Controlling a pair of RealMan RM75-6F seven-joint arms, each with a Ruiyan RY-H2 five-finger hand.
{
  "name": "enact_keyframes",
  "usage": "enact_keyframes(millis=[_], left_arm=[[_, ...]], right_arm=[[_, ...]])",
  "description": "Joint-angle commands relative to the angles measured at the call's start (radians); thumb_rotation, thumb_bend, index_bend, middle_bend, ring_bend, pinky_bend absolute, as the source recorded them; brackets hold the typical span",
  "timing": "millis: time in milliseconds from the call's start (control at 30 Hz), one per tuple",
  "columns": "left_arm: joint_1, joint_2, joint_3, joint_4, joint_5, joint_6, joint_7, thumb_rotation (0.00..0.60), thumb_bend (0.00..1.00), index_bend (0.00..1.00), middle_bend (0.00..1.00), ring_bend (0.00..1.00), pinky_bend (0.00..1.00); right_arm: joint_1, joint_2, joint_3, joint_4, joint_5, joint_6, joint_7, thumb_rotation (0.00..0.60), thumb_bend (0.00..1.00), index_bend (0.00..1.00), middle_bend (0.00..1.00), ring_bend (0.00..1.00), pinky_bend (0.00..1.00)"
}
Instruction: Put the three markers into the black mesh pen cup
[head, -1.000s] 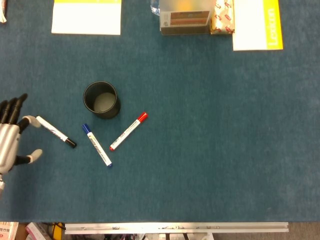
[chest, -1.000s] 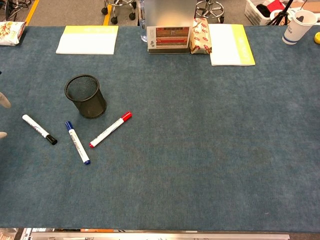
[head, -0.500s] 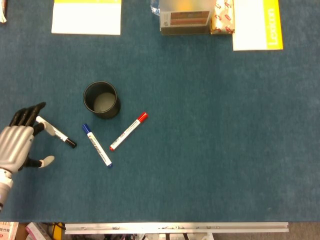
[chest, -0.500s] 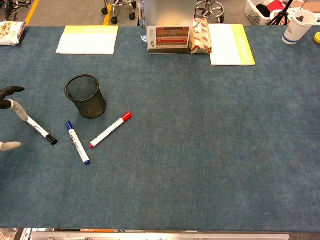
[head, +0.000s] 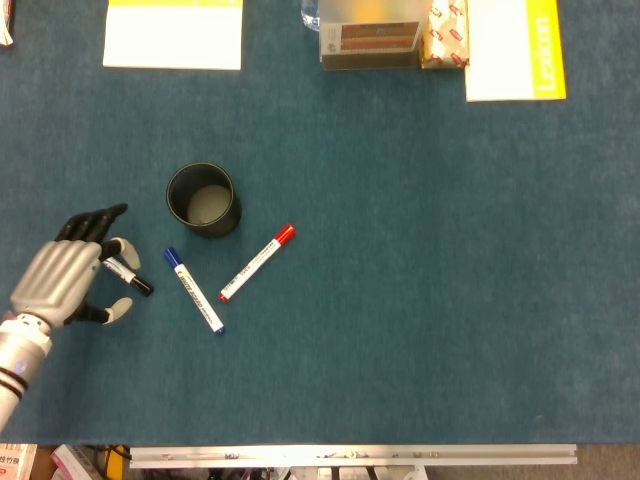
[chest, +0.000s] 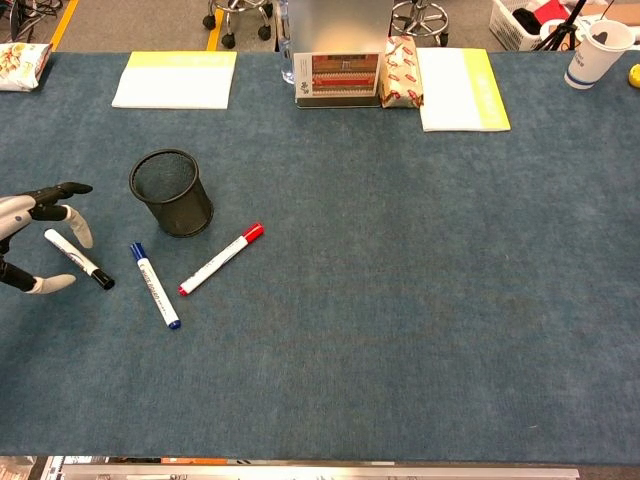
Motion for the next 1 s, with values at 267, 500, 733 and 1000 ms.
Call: enact_keyframes(millis=[267, 500, 733, 1000], left_arm=[[-0.045, -0.021, -0.001, 0.021, -0.047, -0.060, 0.012, 0.600, 0.26, 0.38, 0.00, 0.00, 0.00], [-0.055, -0.032, 0.005, 0.048, -0.029, -0.053, 0.017, 0.600, 0.26, 0.38, 0.00, 0.00, 0.00], [-0.054, -0.054, 0.018, 0.084, -0.015, -0.039, 0.025, 0.600, 0.28, 0.39, 0.00, 0.00, 0.00], [-0.060, -0.080, 0.029, 0.126, -0.020, -0.052, 0.025, 0.600, 0.32, 0.39, 0.00, 0.00, 0.00]], right_arm=[[-0.001, 0.002, -0.001, 0.000, 0.000, 0.000, -0.002, 0.600, 0.00, 0.08, 0.17, 0.11, 0.41], [0.000, 0.001, -0.002, 0.000, 0.003, -0.004, -0.008, 0.600, 0.00, 0.08, 0.17, 0.11, 0.41], [0.001, 0.001, 0.000, -0.003, 0.009, -0.006, -0.008, 0.600, 0.00, 0.08, 0.17, 0.11, 0.41], [0.002, 0.001, 0.000, -0.003, 0.011, -0.008, -0.010, 0.600, 0.00, 0.08, 0.17, 0.11, 0.41]])
